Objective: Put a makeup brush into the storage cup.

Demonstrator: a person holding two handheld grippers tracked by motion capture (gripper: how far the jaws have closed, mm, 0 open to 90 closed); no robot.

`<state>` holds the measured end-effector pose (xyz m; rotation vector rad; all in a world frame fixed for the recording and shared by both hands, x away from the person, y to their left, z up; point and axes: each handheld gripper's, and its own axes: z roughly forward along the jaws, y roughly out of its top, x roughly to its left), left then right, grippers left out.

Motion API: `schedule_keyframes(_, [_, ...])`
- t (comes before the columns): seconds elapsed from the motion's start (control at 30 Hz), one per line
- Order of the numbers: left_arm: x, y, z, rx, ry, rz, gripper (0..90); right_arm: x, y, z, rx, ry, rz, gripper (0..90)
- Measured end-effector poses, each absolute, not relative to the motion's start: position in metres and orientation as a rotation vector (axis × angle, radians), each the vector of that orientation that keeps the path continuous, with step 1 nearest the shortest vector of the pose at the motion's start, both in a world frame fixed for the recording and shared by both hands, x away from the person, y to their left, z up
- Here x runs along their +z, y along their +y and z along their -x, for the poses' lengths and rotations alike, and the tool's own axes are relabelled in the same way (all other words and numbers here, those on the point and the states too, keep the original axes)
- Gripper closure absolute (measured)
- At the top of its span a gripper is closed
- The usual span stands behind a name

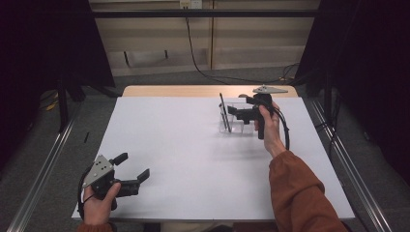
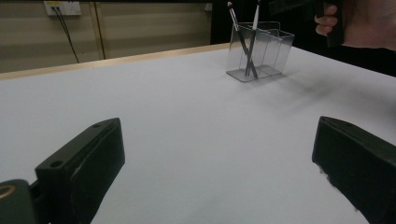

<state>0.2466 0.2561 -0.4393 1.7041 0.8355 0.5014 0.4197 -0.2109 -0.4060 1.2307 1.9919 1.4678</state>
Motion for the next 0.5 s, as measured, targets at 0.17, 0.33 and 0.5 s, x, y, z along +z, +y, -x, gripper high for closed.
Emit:
schedule_keyframes(0.17, [-0.439, 0.255, -0.247, 0.506, 0.828, -1.708, 2.5, -0.403, -0.214, -0.406, 1.439, 1.959, -1.228, 1.8])
schedule_keyframes(0.33, [-0.438, 0.254, -0.249, 0.502, 0.824, -1.71, 2.5, -0.405, -0.215, -0.393, 1.41, 1.955, -1.218, 1.6])
schedule_keyframes(0.5, [-0.438, 0.254, -0.249, 0.504, 0.821, -1.708, 2.5, -0.403, -0.225, -0.382, 1.431, 1.937, -1.196, 1.6])
